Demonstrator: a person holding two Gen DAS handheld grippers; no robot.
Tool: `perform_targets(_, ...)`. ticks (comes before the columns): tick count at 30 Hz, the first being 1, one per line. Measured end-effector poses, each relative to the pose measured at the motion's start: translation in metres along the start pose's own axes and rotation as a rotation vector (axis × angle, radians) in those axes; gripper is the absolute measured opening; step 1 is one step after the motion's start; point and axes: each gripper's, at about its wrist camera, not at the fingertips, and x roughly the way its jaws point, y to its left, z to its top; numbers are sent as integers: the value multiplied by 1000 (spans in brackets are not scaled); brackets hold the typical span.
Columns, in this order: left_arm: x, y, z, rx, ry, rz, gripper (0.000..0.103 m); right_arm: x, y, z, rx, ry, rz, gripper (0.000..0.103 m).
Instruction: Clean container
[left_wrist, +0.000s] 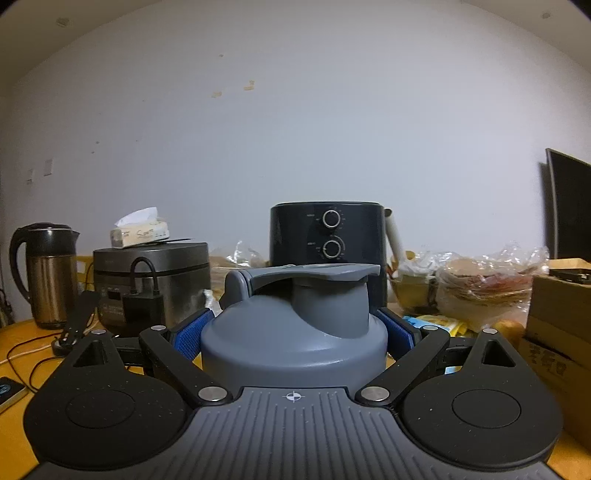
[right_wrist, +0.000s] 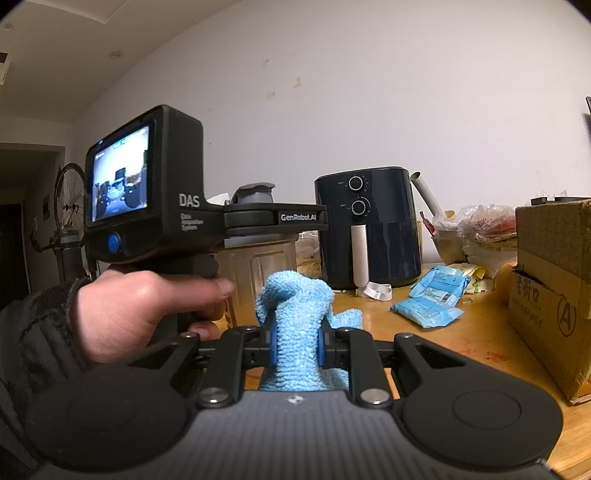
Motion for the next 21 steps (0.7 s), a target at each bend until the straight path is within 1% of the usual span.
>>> perform_targets(8, 2, 10, -1, 6, 1, -76, 95, 1, 1, 0, -3, 1, 2, 17)
perform_targets(21, 8, 29, -4, 14, -8, -223, 95, 1, 0, 1, -6, 1, 5, 17)
